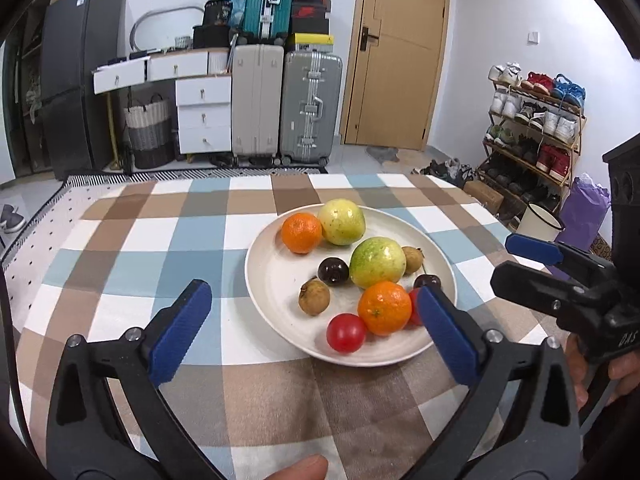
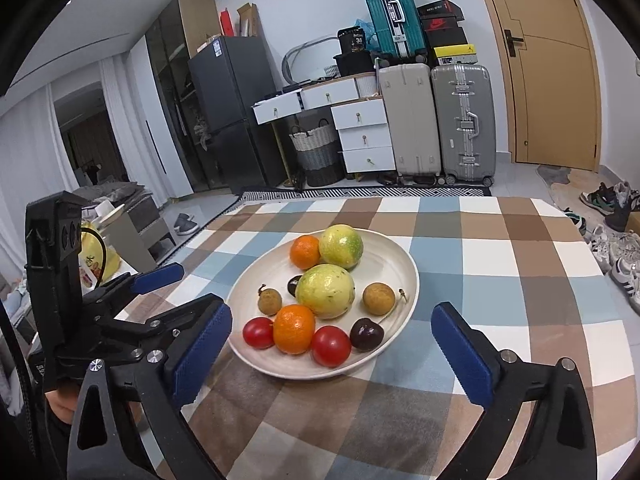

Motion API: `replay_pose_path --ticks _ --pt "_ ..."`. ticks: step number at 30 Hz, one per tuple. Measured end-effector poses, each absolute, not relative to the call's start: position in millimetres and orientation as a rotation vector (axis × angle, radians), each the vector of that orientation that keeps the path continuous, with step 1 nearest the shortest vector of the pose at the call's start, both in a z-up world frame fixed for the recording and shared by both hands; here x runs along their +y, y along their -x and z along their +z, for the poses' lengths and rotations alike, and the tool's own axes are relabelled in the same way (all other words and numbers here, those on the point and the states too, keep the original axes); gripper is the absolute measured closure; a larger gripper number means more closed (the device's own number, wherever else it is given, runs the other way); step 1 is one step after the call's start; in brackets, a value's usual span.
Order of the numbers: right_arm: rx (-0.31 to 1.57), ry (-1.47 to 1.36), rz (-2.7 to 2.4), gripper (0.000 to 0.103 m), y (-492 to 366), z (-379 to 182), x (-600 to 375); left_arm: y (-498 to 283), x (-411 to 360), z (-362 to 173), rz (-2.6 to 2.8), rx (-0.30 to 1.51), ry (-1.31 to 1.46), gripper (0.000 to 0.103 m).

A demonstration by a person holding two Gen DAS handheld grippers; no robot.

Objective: Organize fruits

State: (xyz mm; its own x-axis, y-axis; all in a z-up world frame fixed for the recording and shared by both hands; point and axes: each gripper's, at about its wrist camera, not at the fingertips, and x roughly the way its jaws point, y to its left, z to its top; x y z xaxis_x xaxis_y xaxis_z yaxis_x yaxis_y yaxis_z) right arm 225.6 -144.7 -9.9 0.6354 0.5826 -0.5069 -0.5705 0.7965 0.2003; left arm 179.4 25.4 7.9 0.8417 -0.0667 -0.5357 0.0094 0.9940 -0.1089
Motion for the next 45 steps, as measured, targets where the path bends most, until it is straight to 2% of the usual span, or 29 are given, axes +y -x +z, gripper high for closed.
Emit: replay_pose_path --ticks 23,45 --pt "0.464 0.009 0.698 0.001 -146 -10 -177 -77 8 17 0.000 0.483 0.073 0.001" --pt "0.409 0.040 0.673 0.000 -132 -14 -174 -67 20 10 0.039 0.476 0.099 0.001"
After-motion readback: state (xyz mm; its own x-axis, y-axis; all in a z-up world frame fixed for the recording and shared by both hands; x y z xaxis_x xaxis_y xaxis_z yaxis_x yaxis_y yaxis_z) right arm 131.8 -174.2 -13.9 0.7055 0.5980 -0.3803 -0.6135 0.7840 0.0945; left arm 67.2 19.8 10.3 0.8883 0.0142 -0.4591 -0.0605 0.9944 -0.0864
